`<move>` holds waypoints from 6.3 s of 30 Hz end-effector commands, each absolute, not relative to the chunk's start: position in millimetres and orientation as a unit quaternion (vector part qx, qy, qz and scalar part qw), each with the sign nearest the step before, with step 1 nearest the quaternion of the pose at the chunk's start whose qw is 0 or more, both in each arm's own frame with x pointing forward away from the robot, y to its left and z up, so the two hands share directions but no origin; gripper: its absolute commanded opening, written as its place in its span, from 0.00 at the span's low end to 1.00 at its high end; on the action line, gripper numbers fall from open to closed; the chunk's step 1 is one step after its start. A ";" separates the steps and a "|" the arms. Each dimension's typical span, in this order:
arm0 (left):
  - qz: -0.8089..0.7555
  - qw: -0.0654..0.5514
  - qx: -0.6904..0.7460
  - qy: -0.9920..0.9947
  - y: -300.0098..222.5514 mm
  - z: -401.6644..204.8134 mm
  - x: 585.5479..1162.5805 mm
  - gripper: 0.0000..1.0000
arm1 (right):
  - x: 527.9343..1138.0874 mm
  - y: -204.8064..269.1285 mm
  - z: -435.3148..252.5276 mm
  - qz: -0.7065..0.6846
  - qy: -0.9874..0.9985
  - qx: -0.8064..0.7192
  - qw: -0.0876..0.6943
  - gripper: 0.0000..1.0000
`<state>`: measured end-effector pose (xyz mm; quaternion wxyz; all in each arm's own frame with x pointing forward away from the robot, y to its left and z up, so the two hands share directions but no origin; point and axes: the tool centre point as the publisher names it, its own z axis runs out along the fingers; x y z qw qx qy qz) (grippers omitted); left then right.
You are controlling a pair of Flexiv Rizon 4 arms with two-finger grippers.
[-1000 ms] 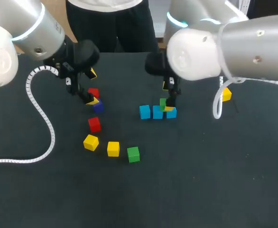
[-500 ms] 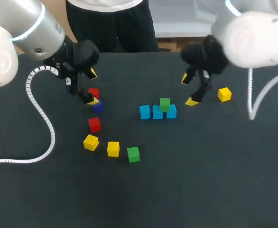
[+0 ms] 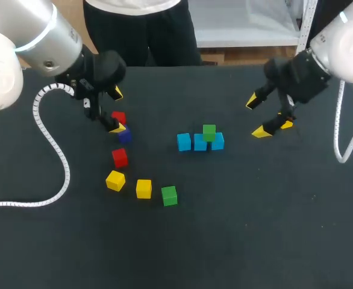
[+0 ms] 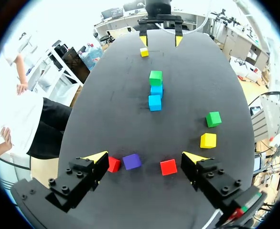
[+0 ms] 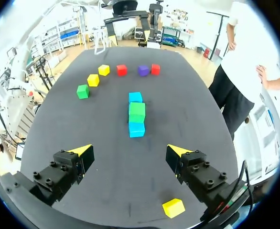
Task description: Place the blue cubes, place green cubes on the blue cubes, place the yellow cubes on the green cubes, then place the red cubes on the yellow cubes, and place purple cube on the red cubes.
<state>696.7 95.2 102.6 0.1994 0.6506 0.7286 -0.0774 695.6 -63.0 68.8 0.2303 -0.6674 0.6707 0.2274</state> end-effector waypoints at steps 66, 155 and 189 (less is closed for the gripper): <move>-0.054 0.035 0.631 0.773 -5.1 93.7 572.9 1.00 | 683.7 -84.3 66.7 0.242 0.683 -0.646 0.241 1.00; -0.029 -0.014 0.644 0.764 -22.9 7.9 545.8 1.00 | 683.7 -84.3 66.7 0.242 0.683 -0.646 0.241 1.00; -0.028 -0.023 0.651 0.758 -14.8 1.1 548.6 0.00 | 683.7 -84.3 66.7 0.242 0.683 -0.646 0.241 1.00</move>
